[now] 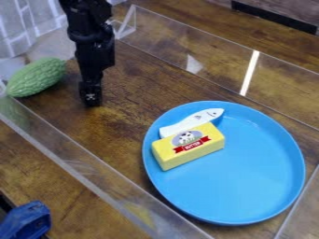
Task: Put the green object in the blue tray
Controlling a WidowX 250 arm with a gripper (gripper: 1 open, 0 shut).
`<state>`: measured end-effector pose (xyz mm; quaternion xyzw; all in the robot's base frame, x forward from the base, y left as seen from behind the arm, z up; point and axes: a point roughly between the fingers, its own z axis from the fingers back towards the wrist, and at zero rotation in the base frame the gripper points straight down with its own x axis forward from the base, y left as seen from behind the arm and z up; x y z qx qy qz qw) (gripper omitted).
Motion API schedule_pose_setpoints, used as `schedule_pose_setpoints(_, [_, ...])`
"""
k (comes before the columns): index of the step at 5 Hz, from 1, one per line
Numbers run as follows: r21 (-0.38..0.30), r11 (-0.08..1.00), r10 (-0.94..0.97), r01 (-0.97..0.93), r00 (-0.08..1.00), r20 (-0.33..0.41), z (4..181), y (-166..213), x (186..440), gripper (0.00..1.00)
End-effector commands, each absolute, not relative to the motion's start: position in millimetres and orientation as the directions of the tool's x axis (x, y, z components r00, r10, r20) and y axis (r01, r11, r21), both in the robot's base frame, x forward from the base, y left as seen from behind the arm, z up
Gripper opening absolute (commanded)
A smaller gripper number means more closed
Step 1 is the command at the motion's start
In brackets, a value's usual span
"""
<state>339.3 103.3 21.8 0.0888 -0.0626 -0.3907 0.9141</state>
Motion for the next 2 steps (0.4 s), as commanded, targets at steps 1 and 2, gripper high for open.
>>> schedule_pose_setpoints(1, [0.230,0.654,-0.749,0.721,0.659,0.066,37.0,117.4,333.5,1.00])
schedule_pose_setpoints(2, [0.233,0.633,-0.769,0.738,0.635,0.077,50.0,138.3,326.0,1.00])
